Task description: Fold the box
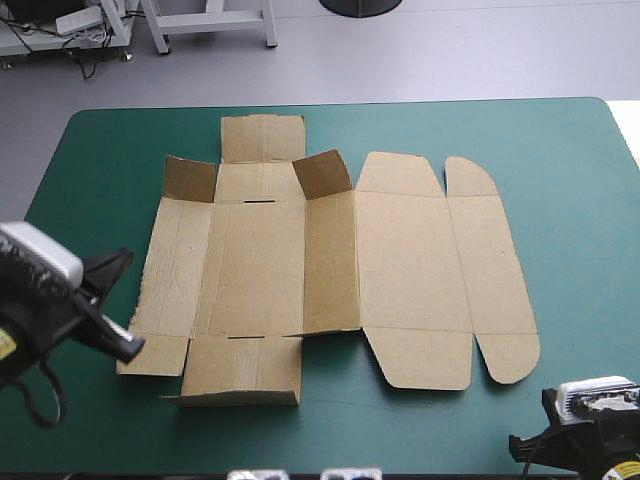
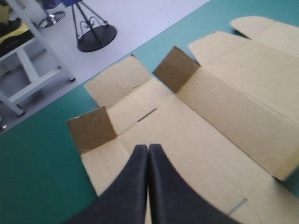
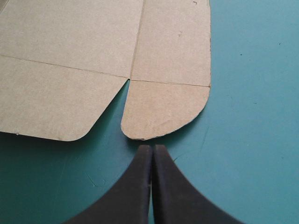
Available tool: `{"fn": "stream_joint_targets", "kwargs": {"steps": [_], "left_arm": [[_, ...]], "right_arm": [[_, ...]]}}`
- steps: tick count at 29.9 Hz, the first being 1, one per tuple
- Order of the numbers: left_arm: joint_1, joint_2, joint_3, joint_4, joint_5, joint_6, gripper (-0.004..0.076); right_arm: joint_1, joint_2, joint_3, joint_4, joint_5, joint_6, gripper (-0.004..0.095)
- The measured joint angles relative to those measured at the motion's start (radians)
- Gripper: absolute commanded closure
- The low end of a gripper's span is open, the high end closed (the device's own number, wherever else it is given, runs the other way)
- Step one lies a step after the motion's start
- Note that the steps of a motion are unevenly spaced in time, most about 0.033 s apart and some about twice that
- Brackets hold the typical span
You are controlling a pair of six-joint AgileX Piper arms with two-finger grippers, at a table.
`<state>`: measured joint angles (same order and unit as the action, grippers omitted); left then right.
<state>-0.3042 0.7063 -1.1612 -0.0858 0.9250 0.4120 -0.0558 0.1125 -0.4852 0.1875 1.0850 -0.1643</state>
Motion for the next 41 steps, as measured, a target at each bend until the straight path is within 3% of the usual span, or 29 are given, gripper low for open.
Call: {"fn": "stream_joint_targets", "kwargs": {"steps": [9, 14, 19, 26, 35, 41], "left_arm": [[0.017, 0.339, -0.129, 0.39, -0.026, -0.283, 0.0726], [0.185, 0.44, -0.129, 0.386, -0.027, -0.296, 0.0709], [0.485, 0.512, -0.133, 0.1, 0.028, -0.129, 0.0709], [0.915, 0.692, -0.109, -0.489, 0.258, 0.167, 0.0709], [0.989, 0.905, -0.011, -0.658, 0.286, 0.259, 0.071], [0.989, 0.972, 0.004, -0.503, 0.282, 0.255, 0.0709]], "right_arm": [[0.0, 0.0, 0.0, 0.0, 0.0, 0.0, 0.0913], [0.0, 0.0, 0.0, 0.0, -0.001, 0.0, 0.0913], [0.0, 0.0, 0.0, 0.0, -0.001, 0.0, 0.0913], [0.0, 0.0, 0.0, 0.0, -0.001, 0.0, 0.0913], [0.002, 0.0, 0.0, 0.0, -0.001, 0.0, 0.0913], [0.002, 0.0, 0.001, -0.003, -0.001, 0.0, 0.0913]]}}
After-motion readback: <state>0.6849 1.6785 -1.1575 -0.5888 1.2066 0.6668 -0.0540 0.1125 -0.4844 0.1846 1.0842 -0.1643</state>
